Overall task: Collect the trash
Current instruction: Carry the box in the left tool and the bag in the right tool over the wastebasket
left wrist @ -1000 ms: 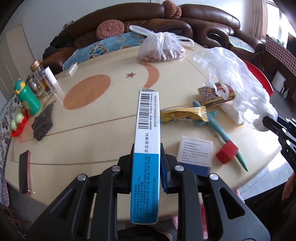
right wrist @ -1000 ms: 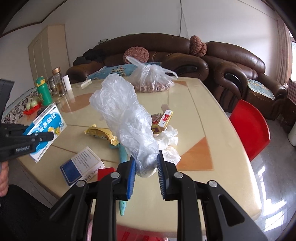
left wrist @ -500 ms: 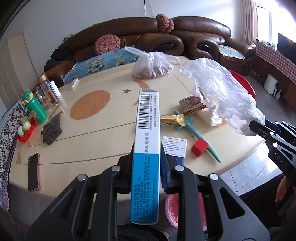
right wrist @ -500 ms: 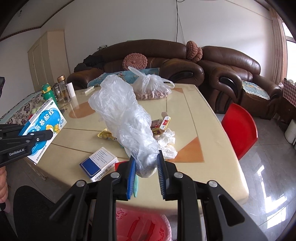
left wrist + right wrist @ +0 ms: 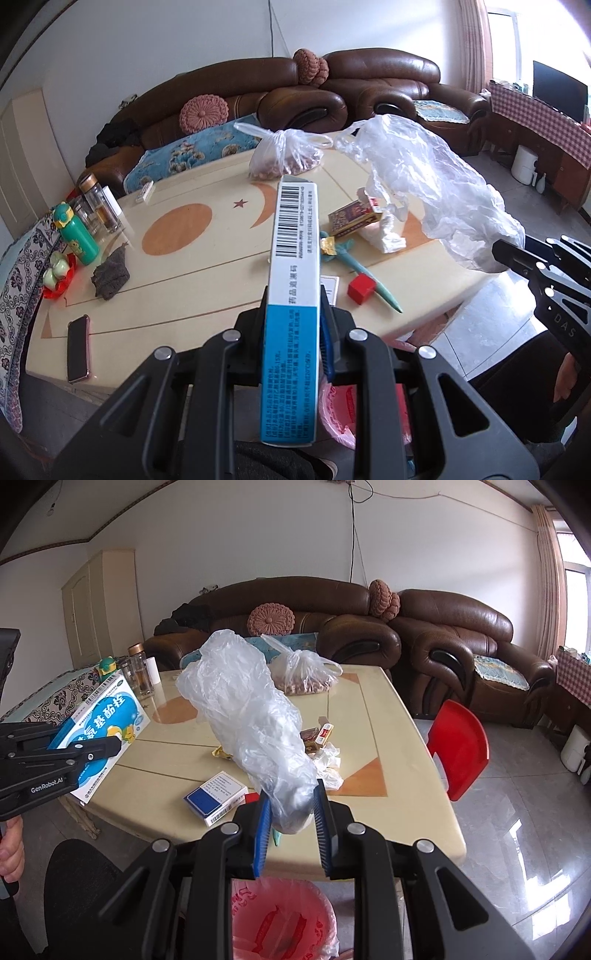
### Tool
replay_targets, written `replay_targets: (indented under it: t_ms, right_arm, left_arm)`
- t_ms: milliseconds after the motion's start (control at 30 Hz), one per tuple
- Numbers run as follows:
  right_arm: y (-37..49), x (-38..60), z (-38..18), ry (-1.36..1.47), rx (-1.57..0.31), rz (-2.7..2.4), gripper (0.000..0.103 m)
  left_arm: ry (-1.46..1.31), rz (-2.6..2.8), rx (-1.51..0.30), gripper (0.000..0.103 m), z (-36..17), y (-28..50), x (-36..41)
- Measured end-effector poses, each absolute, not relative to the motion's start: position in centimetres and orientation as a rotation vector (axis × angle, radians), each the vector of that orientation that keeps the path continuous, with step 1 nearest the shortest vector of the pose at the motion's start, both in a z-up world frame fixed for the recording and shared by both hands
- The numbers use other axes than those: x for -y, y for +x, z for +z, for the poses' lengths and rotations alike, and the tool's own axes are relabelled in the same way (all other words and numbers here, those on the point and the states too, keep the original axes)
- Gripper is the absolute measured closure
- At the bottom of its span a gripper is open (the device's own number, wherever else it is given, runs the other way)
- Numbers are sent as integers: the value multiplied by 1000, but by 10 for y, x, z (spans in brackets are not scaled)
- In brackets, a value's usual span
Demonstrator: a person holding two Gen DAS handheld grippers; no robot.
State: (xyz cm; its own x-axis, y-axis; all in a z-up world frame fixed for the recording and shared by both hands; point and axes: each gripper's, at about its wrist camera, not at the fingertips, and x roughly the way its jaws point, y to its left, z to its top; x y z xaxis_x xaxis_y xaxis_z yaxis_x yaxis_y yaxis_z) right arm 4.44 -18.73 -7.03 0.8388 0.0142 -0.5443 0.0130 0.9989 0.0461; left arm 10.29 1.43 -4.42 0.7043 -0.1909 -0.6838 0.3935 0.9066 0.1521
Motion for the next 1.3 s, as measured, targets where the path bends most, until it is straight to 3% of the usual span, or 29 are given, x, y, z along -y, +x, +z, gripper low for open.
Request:
replay_targets:
  t_ms: [567,1300]
  right_arm:
    - [-16,184,-55,27,-585,-15,81]
    - [-44,185,-88,9,-700,-31,81]
  left_arm:
    - [306,-482,-756,80,-51,52,-1]
    - [319,-554,-884,80,-107,38,10]
